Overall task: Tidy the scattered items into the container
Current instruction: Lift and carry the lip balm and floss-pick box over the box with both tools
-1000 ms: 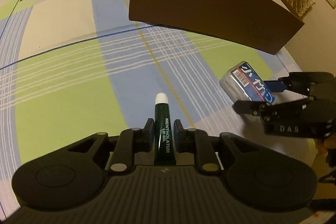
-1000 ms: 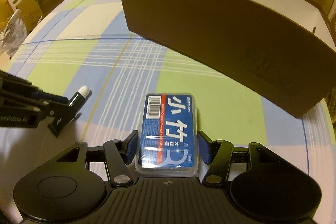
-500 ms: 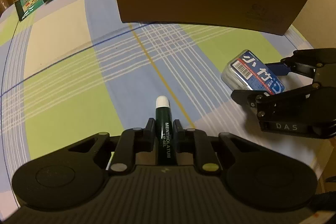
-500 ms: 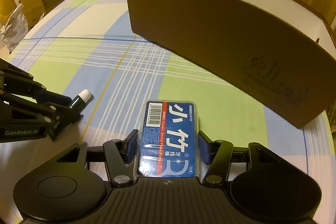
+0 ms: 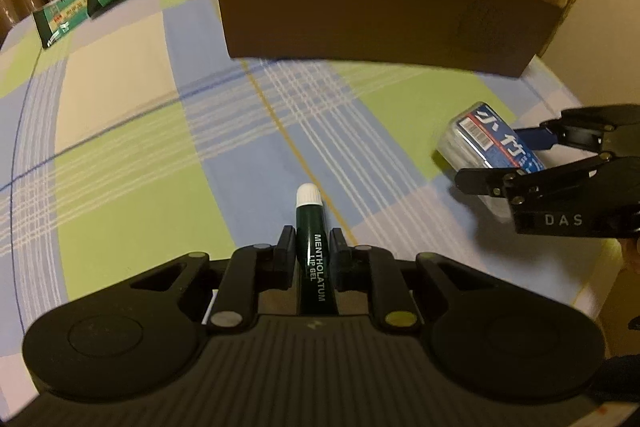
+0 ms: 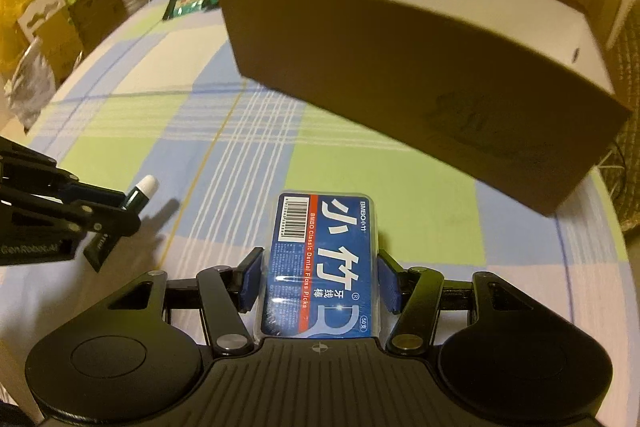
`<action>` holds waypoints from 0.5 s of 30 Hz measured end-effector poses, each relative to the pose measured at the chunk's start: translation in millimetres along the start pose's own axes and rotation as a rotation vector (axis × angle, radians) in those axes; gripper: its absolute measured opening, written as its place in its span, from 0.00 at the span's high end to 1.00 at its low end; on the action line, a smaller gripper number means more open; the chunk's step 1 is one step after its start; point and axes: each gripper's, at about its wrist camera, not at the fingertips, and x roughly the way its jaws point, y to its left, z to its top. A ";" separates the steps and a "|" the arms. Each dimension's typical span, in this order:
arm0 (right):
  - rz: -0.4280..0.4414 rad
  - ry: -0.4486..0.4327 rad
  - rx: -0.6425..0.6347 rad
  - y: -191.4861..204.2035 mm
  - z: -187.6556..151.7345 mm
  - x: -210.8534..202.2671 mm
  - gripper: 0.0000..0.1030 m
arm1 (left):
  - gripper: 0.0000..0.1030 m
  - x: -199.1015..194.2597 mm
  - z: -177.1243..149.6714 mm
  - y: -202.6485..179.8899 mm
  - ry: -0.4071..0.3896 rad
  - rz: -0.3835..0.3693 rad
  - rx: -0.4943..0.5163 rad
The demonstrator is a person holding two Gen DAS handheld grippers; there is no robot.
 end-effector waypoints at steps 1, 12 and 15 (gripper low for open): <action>0.001 -0.010 0.007 -1.8 0.7 -4.0 0.47 | 0.87 -4.4 1.8 -0.2 -0.013 -0.002 -0.001; 0.001 -0.085 0.027 -7.9 14.9 -32.0 0.47 | 0.87 -34.4 21.3 -8.0 -0.103 -0.008 0.020; 0.004 -0.091 0.026 -7.3 18.0 -36.2 0.47 | 0.87 -37.3 22.4 -11.2 -0.113 -0.014 0.026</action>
